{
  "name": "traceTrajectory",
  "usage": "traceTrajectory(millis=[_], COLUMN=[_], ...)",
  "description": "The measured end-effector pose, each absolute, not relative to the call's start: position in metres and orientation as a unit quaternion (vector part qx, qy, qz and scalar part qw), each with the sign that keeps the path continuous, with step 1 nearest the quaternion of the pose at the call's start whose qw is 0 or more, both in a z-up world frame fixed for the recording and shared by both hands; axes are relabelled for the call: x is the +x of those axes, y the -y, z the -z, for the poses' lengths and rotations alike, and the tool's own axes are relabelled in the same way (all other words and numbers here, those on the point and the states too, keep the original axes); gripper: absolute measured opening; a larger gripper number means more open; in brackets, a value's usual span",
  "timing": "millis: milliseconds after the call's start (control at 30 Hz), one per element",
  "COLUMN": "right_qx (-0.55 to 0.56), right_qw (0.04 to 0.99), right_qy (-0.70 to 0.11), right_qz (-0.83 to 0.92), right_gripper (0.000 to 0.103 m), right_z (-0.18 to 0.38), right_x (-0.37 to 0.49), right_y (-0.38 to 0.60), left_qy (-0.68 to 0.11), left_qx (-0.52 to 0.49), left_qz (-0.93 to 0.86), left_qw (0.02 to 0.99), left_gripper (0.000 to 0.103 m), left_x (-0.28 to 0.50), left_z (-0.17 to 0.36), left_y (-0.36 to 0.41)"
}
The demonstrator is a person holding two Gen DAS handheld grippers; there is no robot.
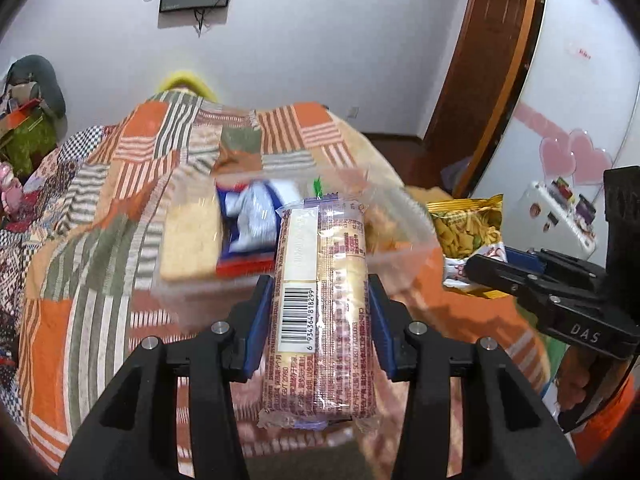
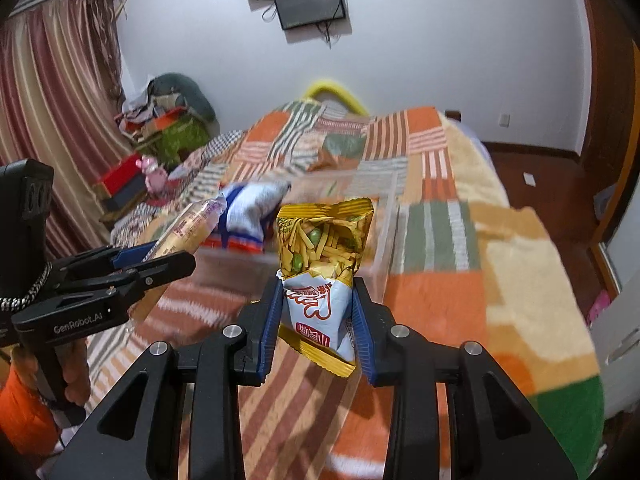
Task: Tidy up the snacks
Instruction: 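Lower the cracker roll into the box with the left while the right drops the yellow bag in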
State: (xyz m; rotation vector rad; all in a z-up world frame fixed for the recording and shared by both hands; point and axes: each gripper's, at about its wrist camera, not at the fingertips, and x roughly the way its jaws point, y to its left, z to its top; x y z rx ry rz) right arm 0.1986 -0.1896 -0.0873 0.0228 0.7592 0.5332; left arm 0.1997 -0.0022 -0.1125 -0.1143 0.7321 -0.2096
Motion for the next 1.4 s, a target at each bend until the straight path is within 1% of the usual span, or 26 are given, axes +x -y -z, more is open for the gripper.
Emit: traceTrajectory(millis=[233,467,733,967,1000,1033,1100,1167,1233,1400], right_qx=[0.009,0.005,0.005,-0.006,-0.005,-0.005,-0.004,0.004,0.016,0.018], right_qw=[0.901,0.897,0.885,0.877,0.876,0.876,0.877,0.876,0.875,0.883], right_qy=[-0.361,-0.376,-0.397,-0.413,-0.414,-0.415,-0.416,-0.421,-0.422,-0.406], right_qz=[-0.24,-0.233,-0.241,-0.245,-0.247,-0.247,-0.239,-0.235,-0.235,-0.234], right_gripper=[0.031,0.031,0.03,0.03,0.03,0.03,0.032,0.033,0.037,0.038], right_z=[0.088,0.096,0.112,0.119,0.119,0.118,0.116,0.114,0.11,0.093], right_x=[0.225,0.25,0.26,0.26,0.26,0.259,0.259,0.259,0.258,0.25], right_y=[0.183,0.172,0.157,0.156,0.157,0.157,0.159,0.161,0.165,0.172], left_qy=[-0.34,-0.349,-0.361,-0.358,-0.358,-0.358,-0.357,-0.357,-0.351,-0.333], left_qx=[-0.049,-0.055,-0.052,-0.019,-0.017,-0.018,-0.027,-0.035,-0.038,-0.048], left_qz=[0.097,0.08,0.071,0.072,0.071,0.071,0.075,0.08,0.082,0.079], left_qw=[0.934,0.932,0.928,0.931,0.931,0.931,0.931,0.93,0.932,0.938], left_gripper=[0.045,0.045,0.045,0.046,0.048,0.05,0.052,0.053,0.053,0.053], left_x=[0.23,0.268,0.299,0.299,0.298,0.297,0.293,0.288,0.281,0.259], left_z=[0.1,0.109,0.121,0.124,0.124,0.123,0.122,0.119,0.115,0.096], left_y=[0.011,0.016,0.021,0.03,0.031,0.03,0.029,0.026,0.024,0.012])
